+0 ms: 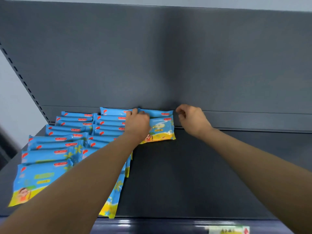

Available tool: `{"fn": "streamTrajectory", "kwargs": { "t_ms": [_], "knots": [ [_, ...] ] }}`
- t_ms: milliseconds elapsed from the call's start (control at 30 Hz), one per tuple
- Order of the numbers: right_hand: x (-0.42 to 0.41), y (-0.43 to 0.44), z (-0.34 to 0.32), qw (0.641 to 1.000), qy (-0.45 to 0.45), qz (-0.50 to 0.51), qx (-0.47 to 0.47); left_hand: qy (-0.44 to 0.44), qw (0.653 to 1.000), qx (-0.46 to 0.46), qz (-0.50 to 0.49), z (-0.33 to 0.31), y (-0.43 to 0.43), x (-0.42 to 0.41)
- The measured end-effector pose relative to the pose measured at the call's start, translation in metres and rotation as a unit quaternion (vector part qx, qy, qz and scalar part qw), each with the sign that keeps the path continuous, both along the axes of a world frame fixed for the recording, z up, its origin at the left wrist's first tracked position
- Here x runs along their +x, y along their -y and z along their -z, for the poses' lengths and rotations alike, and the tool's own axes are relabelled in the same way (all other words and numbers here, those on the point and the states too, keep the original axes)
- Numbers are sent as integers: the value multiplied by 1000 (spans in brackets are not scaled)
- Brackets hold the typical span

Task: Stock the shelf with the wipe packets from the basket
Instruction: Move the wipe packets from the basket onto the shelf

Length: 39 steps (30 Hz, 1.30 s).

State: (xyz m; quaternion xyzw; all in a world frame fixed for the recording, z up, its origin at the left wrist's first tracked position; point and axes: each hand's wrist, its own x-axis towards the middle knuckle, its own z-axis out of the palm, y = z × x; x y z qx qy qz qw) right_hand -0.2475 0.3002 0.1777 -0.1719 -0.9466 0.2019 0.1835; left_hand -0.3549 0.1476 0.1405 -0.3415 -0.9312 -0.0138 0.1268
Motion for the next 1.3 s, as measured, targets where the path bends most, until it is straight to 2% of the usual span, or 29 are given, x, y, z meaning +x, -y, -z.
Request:
{"fn": "streamTrajectory", "kwargs": {
  "t_ms": [167, 333, 567, 700, 900, 1033, 1167, 1300],
  "knots": [
    [17, 7, -1, 1000, 8, -6, 5, -33, 999, 21, -2, 4, 1, 8],
    [40, 15, -7, 999, -4, -30, 35, -18, 994, 106, 13, -8, 17, 40],
    [95, 31, -29, 993, -13, -72, 87, 19, 980, 193, 48, -35, 45, 118],
    [145, 43, -44, 985, -26, -101, 140, -21, 974, 206, 88, -52, 53, 177],
    [231, 53, -54, 963, -74, -134, 222, -107, 965, 184, 152, -68, 65, 268],
    [287, 57, -49, 946, -107, -159, 260, -142, 963, 168, 156, -63, 77, 325],
    [335, 61, -20, 944, -108, -178, 257, -119, 969, 154, 153, -33, 89, 375],
    [369, 68, 35, 950, -58, -205, 226, -54, 979, 113, 161, 17, 98, 407]
  ]
}}
